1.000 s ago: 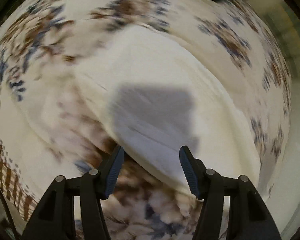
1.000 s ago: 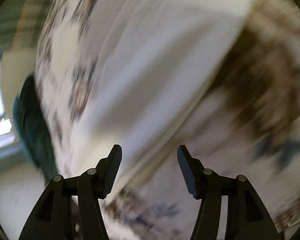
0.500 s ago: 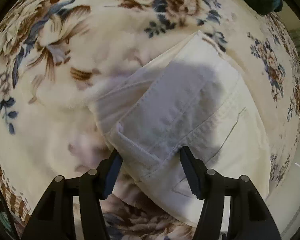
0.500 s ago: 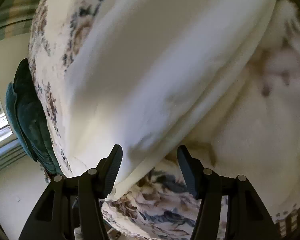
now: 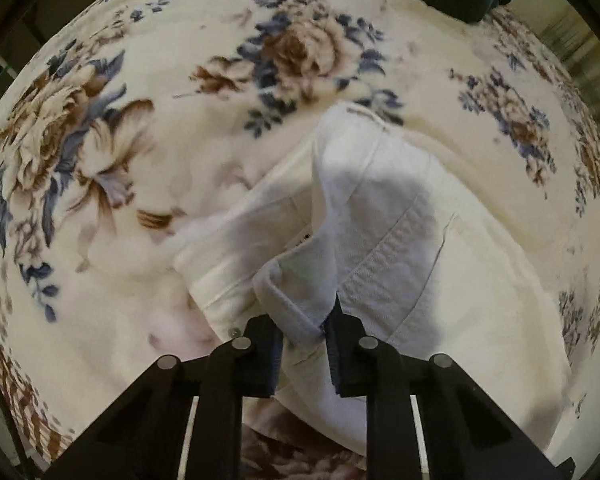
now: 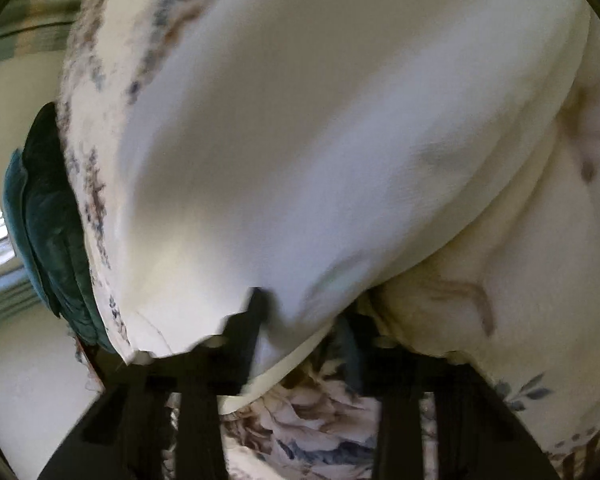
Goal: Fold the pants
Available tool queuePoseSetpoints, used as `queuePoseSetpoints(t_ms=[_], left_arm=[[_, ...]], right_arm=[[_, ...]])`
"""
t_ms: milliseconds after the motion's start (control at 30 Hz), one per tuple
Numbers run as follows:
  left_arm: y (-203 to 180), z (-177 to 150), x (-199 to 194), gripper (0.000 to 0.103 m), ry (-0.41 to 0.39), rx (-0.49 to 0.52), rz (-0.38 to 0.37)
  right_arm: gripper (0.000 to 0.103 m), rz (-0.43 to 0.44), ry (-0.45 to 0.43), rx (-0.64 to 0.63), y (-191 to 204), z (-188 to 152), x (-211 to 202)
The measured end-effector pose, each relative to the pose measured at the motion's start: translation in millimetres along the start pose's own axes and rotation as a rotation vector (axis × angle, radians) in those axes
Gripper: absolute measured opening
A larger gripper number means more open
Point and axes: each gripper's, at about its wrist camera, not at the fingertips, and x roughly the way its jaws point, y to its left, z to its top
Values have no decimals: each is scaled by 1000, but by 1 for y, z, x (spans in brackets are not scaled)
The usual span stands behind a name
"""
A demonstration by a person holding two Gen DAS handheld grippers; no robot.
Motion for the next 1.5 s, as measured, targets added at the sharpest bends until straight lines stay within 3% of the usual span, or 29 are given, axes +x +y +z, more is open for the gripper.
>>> queuePoseSetpoints(t_ms=[100,200,300,433,567,633,667,700,733,767,800,900,1067,1133,1233,1333,1367,1400,1500], left_arm=[[14,-3,-19,15,-37,-8,-11],[24,1,-41,15,-86,11,-6],[38,8,-29,16,-62,28,24],[47,6,11,18,13,22,53],[44,-1,-14,34,-17,24,66],[38,-14,-44,40,-54,39,79],[34,-21,-59,46,-79,52,88],[31,-25,-66,56,-95,62,95],[25,-29,-75,62,-115,80,103],[17,-32,-82,74,-130,99,110],[6,-32,-86,87,-141,124,116],[-35,-25,-81,99,-171,212,96],[-107,6,-31,99,-123,331,74],[-128,16,-1,99,-79,368,84],[-143,22,31,99,-25,387,119],[-146,24,45,99,-19,396,148],[-146,23,46,99,-20,396,151],[-145,22,46,99,-21,393,153],[-137,21,46,99,-11,364,141]], right_arm=[[10,-23,-36,-83,18,-15,-12],[10,-8,-33,-167,40,-36,-27],[9,-46,-36,-267,46,-47,-38],[9,-98,47,-184,23,-36,-4],[13,-90,156,-130,6,-17,12],[28,-85,194,-177,10,-14,-1],[44,-101,199,-239,13,-15,-15],[55,-110,192,-290,20,-15,-28],[60,-117,183,-327,23,-16,-36],[68,-136,163,-397,32,-15,-51],[71,-142,153,-436,40,-14,-59],[72,-114,124,-582,85,2,-71],[72,-78,183,-812,189,49,-18],[72,-31,269,-839,227,69,20],[72,27,419,-822,251,87,67],[72,-17,576,-785,251,88,121],[66,-14,608,-775,250,86,129],[48,7,669,-754,249,79,143],[38,4,720,-813,249,58,151]])
